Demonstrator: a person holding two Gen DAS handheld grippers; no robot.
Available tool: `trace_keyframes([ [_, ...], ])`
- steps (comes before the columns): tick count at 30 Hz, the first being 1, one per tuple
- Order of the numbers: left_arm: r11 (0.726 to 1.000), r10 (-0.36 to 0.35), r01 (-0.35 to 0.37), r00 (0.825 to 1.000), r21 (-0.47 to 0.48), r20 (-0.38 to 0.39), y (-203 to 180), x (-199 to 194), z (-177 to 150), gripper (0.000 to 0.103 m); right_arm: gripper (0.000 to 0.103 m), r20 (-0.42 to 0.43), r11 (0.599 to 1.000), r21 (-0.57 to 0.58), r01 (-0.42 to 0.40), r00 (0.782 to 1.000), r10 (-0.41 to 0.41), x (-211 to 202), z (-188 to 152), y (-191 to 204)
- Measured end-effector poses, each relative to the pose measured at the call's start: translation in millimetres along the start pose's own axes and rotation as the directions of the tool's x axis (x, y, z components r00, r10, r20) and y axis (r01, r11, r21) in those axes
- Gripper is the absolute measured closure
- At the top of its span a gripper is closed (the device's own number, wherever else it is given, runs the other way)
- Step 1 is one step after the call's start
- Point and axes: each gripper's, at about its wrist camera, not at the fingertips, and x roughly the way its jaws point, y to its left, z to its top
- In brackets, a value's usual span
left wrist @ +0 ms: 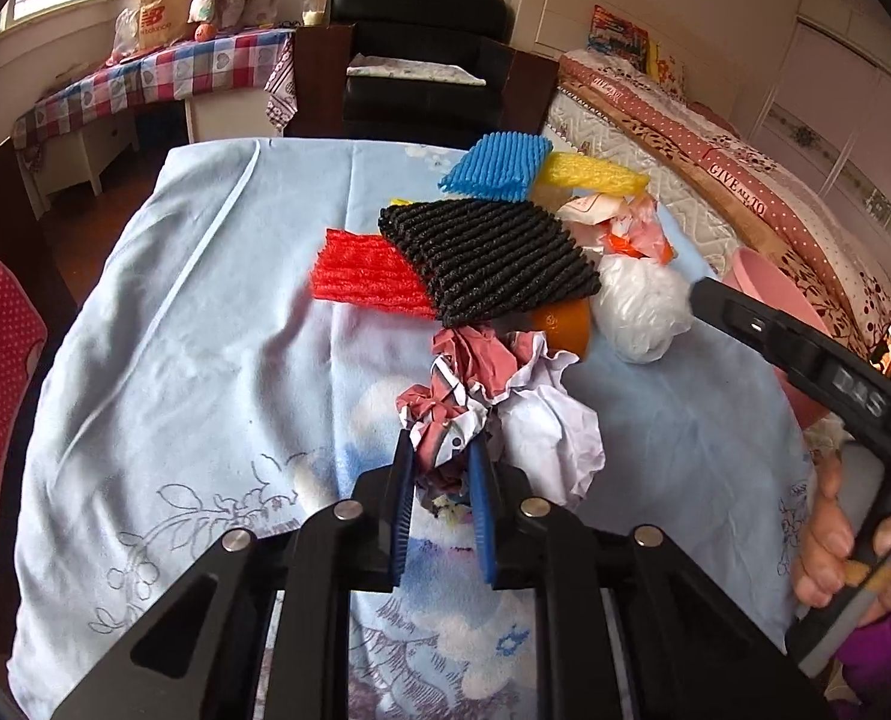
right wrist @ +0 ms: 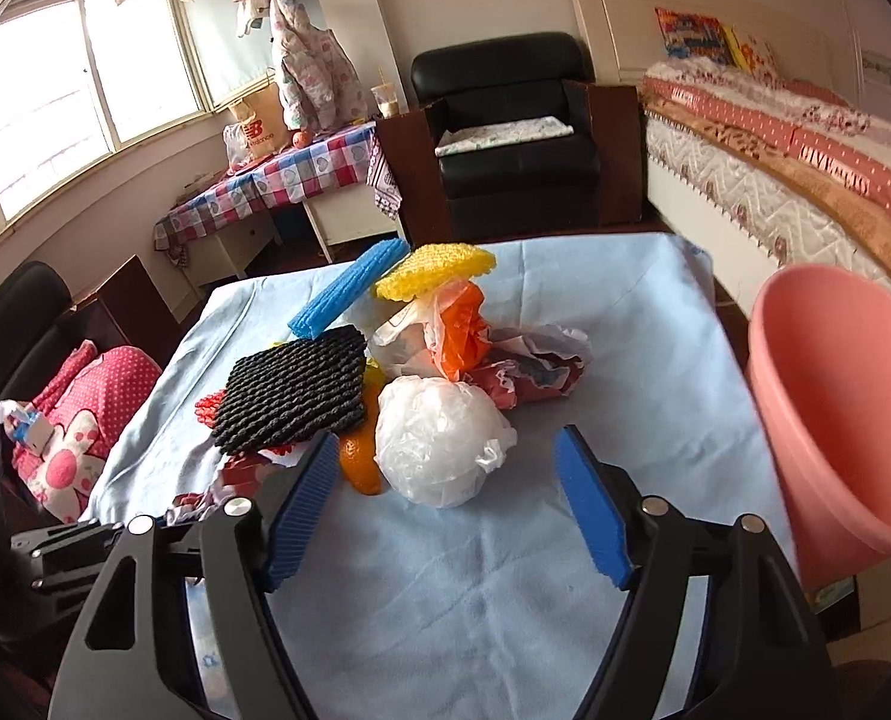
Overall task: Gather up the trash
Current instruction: 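Grasp the crumpled paper with the left tool while the right tool grasps the white plastic bag, then carry both items over the pink bucket and open both tools to drop them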
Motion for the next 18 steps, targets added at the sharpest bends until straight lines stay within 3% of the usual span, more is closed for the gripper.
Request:
trace_keyframes([
  [3,1.000,-0.023,0.023,1.000,-0.001,0.020,6.1,-13.4,-3.4,0.087,0.036,-0.036,1.000,0.022,-0.002,0.999,0.003,13.1,3.0,-1.4],
  [6,0.999,-0.041,0.041,0.998,0.004,0.036,9.0,-25.4,-4.7,0.087,0.053,-0.086,0.999,0.052,-0.014,0.996,0.019,24.2,0.5,-3.4],
  [8,0.999,-0.048,0.048,0.998,0.011,0.039,9.6,-31.7,-6.4,0.087,0.069,-0.111,0.998,0.067,-0.020,0.993,0.027,27.7,-3.0,-5.1],
  [11,0.998,-0.055,0.054,0.998,0.027,0.037,8.7,-39.6,-7.0,0.087,0.084,-0.123,0.996,0.076,-0.036,0.991,0.045,22.8,-8.6,-6.7],
  [18,0.996,-0.084,0.080,0.992,0.050,0.093,-2.7,-61.3,-7.3,0.087,0.094,-0.074,0.998,0.041,-0.047,0.996,0.050,-15.9,-20.0,-12.8],
])
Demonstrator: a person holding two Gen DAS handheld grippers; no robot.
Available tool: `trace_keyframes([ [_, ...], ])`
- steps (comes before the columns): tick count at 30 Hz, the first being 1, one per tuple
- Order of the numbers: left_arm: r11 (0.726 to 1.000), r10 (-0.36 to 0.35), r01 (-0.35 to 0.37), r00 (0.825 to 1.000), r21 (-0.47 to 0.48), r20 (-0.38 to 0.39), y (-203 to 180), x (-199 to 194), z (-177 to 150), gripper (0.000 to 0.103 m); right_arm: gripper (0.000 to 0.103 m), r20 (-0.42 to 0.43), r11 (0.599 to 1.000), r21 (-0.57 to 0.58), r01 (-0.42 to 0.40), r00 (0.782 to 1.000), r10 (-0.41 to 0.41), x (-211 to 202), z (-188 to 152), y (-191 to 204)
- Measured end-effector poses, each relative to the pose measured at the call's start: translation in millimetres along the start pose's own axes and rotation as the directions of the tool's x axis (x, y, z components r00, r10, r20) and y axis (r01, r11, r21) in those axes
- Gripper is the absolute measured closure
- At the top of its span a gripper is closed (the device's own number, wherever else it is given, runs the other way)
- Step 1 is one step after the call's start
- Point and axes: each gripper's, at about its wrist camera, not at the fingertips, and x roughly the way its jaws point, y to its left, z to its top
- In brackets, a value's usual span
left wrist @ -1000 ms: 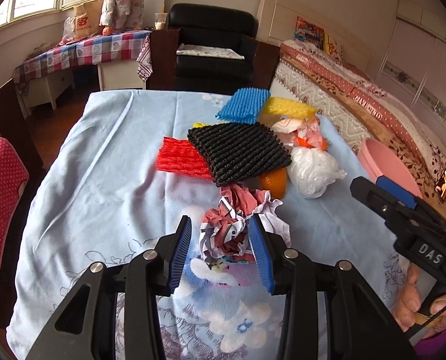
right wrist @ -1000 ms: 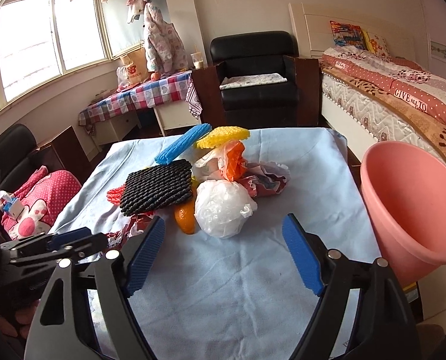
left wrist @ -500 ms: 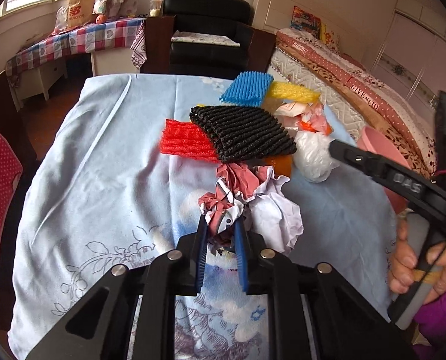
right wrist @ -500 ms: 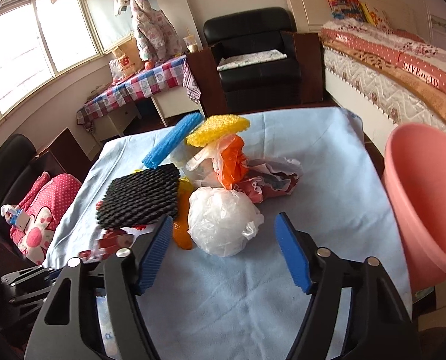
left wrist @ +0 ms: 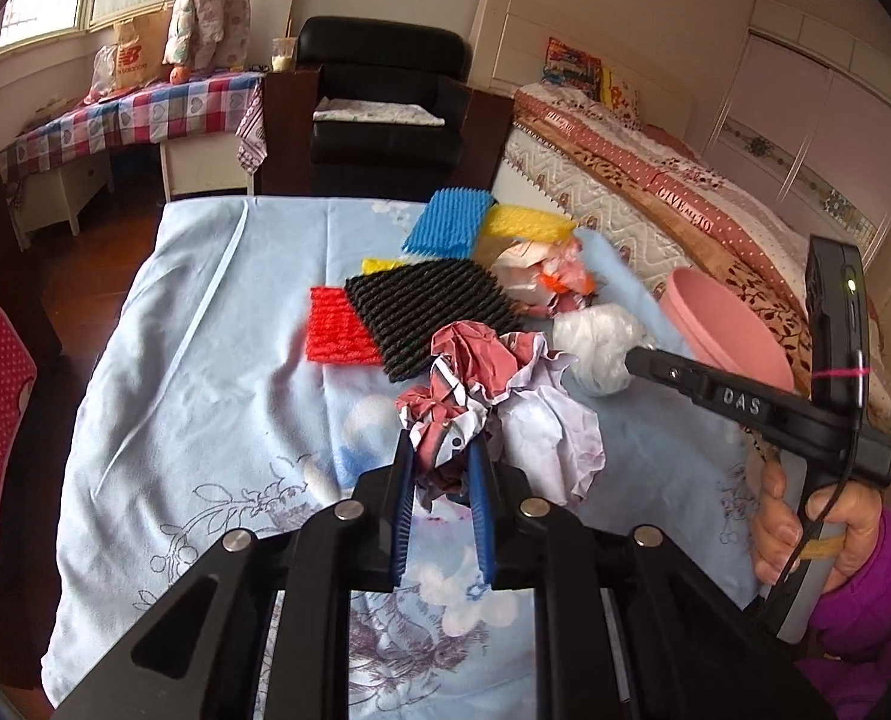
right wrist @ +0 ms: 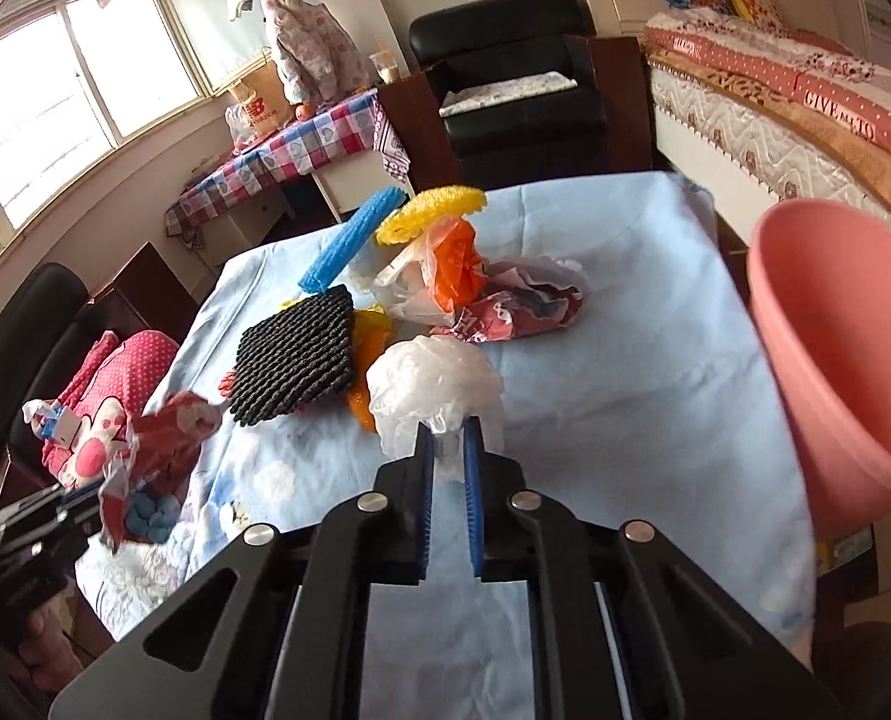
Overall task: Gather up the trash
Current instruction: 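Carry both items over the pink bucket and open both tools to drop them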
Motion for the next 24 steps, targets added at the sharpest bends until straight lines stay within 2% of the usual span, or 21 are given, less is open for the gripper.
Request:
trace_keyframes([
  [9,0.999,-0.048,0.046,0.996,0.017,0.076,-45.7,-3.7,26.5,0.087,0.097,0.135,1.000,0.010,0.028,0.990,-0.029,-61.7,-2.1,-17.9],
  [17,0.990,-0.116,0.104,0.985,0.095,0.130,-113.5,5.0,59.0,0.087,0.097,0.262,0.988,0.094,0.122,0.954,-0.143,-113.8,5.3,-69.2],
  [24,0.973,-0.190,0.168,0.973,0.157,0.132,-176.0,27.4,83.0,0.087,0.097,0.300,0.963,0.199,0.180,0.924,-0.235,-139.5,9.7,-122.2],
])
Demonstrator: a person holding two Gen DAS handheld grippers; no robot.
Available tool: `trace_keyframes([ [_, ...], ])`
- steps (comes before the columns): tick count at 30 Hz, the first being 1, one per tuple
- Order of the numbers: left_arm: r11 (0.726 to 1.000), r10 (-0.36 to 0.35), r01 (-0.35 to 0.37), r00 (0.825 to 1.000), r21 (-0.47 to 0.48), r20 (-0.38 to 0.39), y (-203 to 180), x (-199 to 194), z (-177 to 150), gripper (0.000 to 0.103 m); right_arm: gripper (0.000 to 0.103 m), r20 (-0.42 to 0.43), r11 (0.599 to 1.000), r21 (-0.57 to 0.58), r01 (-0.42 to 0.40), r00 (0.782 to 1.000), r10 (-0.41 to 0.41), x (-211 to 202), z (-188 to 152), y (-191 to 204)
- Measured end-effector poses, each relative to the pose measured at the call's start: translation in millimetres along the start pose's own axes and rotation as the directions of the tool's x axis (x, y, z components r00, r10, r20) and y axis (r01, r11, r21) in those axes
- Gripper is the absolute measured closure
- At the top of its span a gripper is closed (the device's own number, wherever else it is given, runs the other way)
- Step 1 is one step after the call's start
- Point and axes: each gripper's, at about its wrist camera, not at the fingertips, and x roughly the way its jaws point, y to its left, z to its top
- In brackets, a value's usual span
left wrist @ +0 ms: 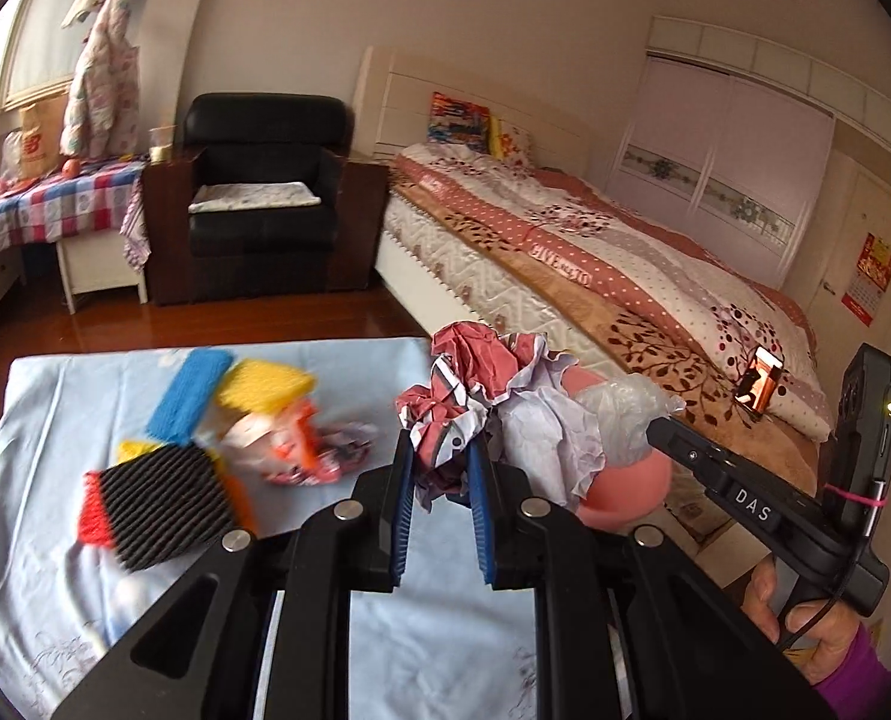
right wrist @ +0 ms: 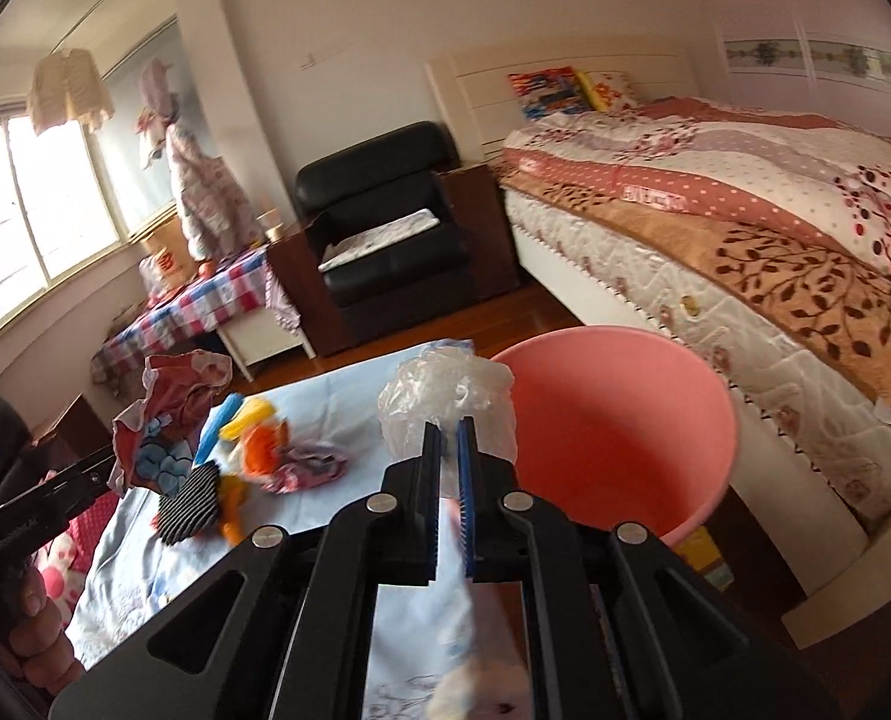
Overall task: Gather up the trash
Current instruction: 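Carry both items over the pink bucket and open both tools to drop them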
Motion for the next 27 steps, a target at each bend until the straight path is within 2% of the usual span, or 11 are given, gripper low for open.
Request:
trace_keyframes([
  [9,0.996,-0.030,0.035,0.997,0.078,-0.069,-55.3,71.6,7.4,0.086,0.097,-0.033,0.996,0.059,0.065,0.997,-0.063,24.2,6.1,-41.8],
  [15,0.993,-0.020,0.036,0.991,0.116,-0.134,-78.3,117.9,-2.4,0.085,0.097,-0.076,0.994,0.061,0.095,0.993,-0.090,42.2,1.0,-51.8],
  [21,0.990,0.001,0.023,0.985,0.137,-0.173,-86.1,144.2,-10.8,0.081,0.097,-0.106,0.991,0.038,0.129,0.987,-0.125,54.4,-4.9,-55.7],
  [23,0.990,0.003,0.023,0.983,0.142,-0.181,-87.8,150.7,-11.7,0.077,0.097,-0.110,0.990,0.042,0.137,0.985,-0.132,57.2,-6.0,-57.1],
  [25,0.990,0.006,0.020,0.983,0.142,-0.182,-88.2,154.9,-11.7,0.064,0.097,-0.116,0.989,0.050,0.139,0.984,-0.132,58.9,-6.3,-58.4],
  [27,0.990,-0.003,0.028,0.983,0.137,-0.181,-87.5,155.6,-11.3,0.057,0.097,-0.122,0.990,0.055,0.133,0.984,-0.126,59.6,-6.9,-59.1],
])
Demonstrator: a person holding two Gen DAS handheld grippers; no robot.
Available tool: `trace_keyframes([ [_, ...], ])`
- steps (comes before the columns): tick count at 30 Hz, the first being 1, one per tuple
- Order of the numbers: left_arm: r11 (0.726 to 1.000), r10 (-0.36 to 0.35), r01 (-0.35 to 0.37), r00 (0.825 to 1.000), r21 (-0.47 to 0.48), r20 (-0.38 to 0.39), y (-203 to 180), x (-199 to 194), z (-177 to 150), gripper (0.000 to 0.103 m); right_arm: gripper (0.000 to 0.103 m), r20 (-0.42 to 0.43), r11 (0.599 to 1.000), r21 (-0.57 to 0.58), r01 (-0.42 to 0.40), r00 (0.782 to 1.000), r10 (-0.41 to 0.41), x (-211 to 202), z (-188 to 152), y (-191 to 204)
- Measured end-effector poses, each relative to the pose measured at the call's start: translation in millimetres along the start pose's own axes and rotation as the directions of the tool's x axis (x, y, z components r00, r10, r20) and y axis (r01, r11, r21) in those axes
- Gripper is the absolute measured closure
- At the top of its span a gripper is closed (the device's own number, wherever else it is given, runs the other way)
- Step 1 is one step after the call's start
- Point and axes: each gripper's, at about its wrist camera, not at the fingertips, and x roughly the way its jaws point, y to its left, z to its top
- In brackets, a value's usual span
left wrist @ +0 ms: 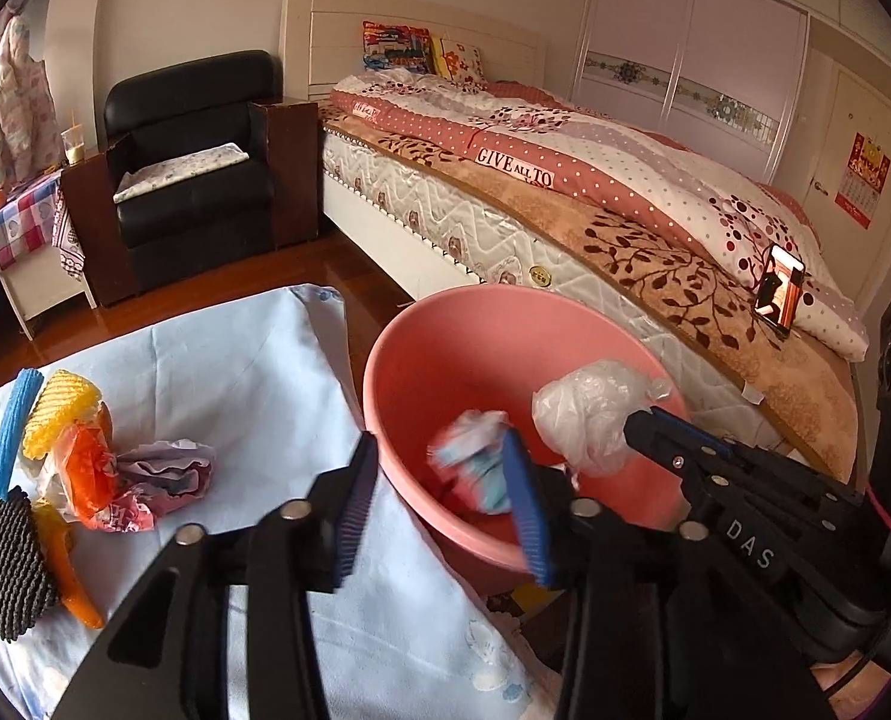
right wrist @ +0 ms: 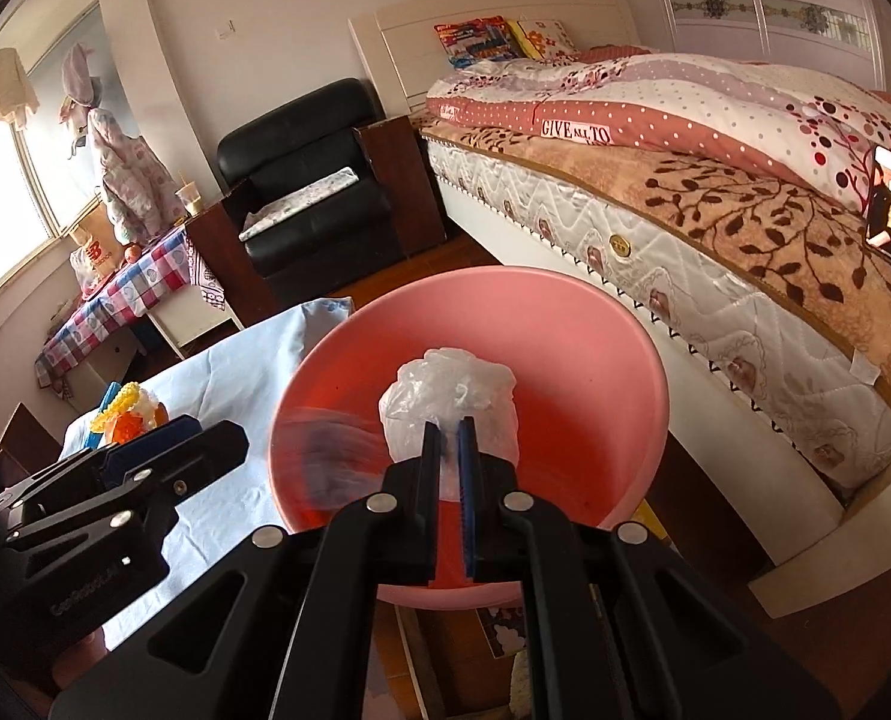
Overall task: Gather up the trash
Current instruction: 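Carry both items over the pink bucket and open both tools to drop them, then grasp the blue foam net with the left tool while the right tool grasps the yellow net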
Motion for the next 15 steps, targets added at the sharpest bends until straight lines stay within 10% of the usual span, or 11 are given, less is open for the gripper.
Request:
trace_keyframes([
  [15,0.999,-0.017,0.020,0.998,-0.050,0.061,18.5,-33.7,-1.3,0.053,0.056,0.016,0.999,0.015,-0.033,0.999,0.033,-10.2,2.5,5.9],
])
